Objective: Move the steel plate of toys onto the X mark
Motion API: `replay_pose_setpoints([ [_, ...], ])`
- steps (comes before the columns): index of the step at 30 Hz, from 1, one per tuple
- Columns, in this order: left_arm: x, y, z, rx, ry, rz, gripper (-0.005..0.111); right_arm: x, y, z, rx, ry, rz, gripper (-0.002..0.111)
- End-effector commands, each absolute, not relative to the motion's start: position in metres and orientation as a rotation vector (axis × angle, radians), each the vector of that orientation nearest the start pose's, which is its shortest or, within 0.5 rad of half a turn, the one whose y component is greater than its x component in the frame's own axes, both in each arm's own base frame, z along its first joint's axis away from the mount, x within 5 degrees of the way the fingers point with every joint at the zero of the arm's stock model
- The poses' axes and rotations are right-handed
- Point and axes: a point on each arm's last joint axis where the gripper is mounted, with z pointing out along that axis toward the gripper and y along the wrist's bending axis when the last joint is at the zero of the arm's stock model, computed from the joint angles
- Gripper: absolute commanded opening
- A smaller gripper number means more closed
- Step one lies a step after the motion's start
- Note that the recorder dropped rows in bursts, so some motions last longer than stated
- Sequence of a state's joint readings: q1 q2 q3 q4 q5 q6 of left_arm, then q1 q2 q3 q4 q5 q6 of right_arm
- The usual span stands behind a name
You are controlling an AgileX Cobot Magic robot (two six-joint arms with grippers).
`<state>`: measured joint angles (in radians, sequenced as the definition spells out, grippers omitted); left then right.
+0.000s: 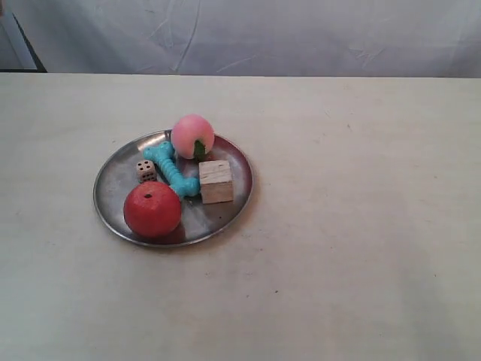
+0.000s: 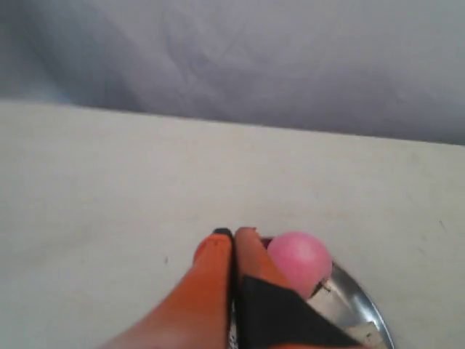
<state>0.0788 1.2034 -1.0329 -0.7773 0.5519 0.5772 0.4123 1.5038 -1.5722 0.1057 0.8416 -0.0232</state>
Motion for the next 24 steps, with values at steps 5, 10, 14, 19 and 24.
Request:
replay_pose_setpoints([
  [5,0.161,-0.015,0.389,0.093,1.776,-0.24,0.0,0.206,0.145,0.456,-0.552,1.869,0.338,-0.001],
  [10,0.12,-0.027,0.387,0.238,1.699,-0.223,0.0,0.164,0.126,0.428,-0.567,1.878,0.337,-0.001],
  [14,0.098,-0.034,0.388,0.305,1.653,-0.284,0.0,0.147,0.112,0.399,-0.544,2.073,0.336,-0.001],
  [19,0.085,-0.041,0.383,0.351,1.656,-0.384,0.0,0.136,0.103,0.384,-0.554,2.245,0.288,-0.001],
  [24,0.081,-0.043,0.383,0.351,1.655,-0.432,0.0,0.136,0.103,0.384,-0.554,2.248,0.286,-0.001],
])
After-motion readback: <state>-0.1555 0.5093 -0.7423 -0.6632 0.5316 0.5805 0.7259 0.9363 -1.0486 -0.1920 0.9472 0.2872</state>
